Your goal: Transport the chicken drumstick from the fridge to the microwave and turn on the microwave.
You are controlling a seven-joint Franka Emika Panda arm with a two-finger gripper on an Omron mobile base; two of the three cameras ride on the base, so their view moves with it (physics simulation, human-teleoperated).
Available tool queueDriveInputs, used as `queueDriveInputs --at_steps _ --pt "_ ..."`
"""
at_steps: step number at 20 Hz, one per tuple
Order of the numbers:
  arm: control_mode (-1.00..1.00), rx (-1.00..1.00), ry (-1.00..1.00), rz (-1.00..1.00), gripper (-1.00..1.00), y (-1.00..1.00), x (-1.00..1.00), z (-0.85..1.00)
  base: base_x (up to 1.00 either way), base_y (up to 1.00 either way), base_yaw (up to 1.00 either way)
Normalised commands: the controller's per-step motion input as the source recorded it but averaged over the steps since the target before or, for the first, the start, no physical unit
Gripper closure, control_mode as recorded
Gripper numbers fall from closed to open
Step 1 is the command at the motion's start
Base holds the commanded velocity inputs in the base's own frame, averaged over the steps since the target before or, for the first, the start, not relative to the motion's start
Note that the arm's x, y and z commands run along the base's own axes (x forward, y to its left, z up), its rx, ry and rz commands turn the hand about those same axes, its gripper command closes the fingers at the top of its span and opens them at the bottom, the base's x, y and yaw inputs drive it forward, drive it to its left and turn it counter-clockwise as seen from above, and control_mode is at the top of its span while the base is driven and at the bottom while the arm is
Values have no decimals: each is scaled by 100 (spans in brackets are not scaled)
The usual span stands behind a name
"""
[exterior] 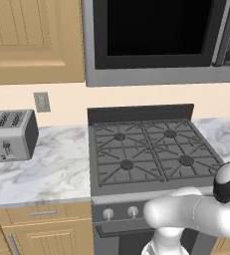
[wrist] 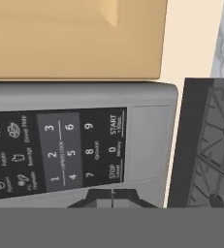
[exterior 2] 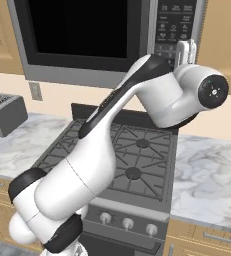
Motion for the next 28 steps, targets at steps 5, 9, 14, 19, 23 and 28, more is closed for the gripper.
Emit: queueDriveInputs --at_steps 5,9,14,19,23,28 --pt "-100 4 0 -1 100 0 25 -12 0 0 0" --pt "-100 3 0 0 100 -2 22 -10 0 0 0" --pt "-100 4 0 0 100 -8 16 -2 0 0 0" --pt "-100 3 0 0 100 -16 6 0 0 0 0" --pt "-100 2 0 0 100 -9 15 -3 0 0 0" --pt "-100 3 0 0 100 -4 17 0 0 0 0"
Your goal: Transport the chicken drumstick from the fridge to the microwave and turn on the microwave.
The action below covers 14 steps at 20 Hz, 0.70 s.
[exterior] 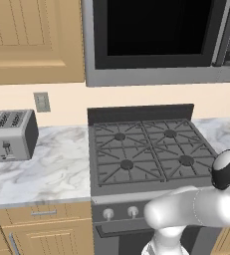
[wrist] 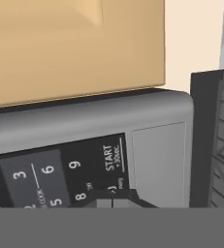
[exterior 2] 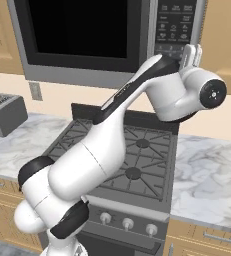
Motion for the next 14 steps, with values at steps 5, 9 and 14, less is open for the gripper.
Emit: queueDriveInputs --at_steps 5,9,14 --pt "-100 2 0 0 100 0 20 -1 0 0 0" --pt "-100 2 0 0 100 0 23 -5 0 0 0" --pt "-100 1 0 0 100 -1 22 -11 0 0 0"
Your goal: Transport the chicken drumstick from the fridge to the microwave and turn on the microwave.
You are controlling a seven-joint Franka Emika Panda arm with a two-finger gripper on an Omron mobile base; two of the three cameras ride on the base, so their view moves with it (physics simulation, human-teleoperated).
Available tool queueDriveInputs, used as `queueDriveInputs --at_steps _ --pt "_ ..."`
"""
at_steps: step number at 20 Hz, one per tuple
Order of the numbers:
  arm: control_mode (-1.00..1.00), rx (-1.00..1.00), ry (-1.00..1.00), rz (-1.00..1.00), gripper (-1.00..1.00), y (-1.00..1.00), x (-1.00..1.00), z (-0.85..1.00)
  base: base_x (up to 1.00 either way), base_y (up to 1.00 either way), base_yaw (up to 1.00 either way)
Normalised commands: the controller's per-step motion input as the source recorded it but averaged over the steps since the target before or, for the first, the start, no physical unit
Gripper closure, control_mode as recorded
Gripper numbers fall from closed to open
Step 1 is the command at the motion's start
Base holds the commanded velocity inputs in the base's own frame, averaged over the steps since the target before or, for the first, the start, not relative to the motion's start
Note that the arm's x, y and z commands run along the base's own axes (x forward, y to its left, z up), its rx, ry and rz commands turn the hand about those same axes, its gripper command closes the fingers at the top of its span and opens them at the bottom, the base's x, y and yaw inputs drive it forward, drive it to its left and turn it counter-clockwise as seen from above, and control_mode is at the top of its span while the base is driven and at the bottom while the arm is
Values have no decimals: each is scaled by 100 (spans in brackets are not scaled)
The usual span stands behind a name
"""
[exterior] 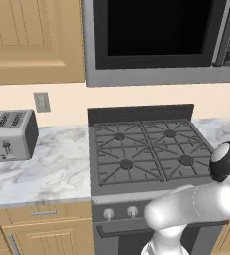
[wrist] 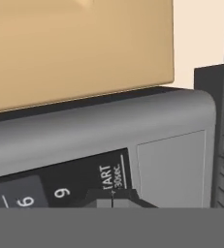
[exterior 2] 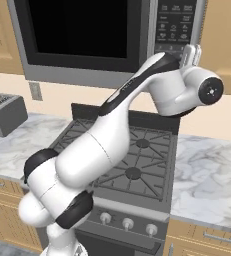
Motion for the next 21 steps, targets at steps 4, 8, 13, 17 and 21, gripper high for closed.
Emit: queueDriveInputs --at_steps 4,8,13,17,21 --pt "-100 2 0 0 100 -2 24 -12 0 0 0" --pt "-100 2 0 0 100 -5 26 -10 0 0 0" --pt "-100 4 0 0 100 -13 26 -8 0 0 0" --pt "-100 4 0 0 100 -16 26 -8 0 0 0" --pt "-100 2 0 0 100 -13 21 -10 0 0 0"
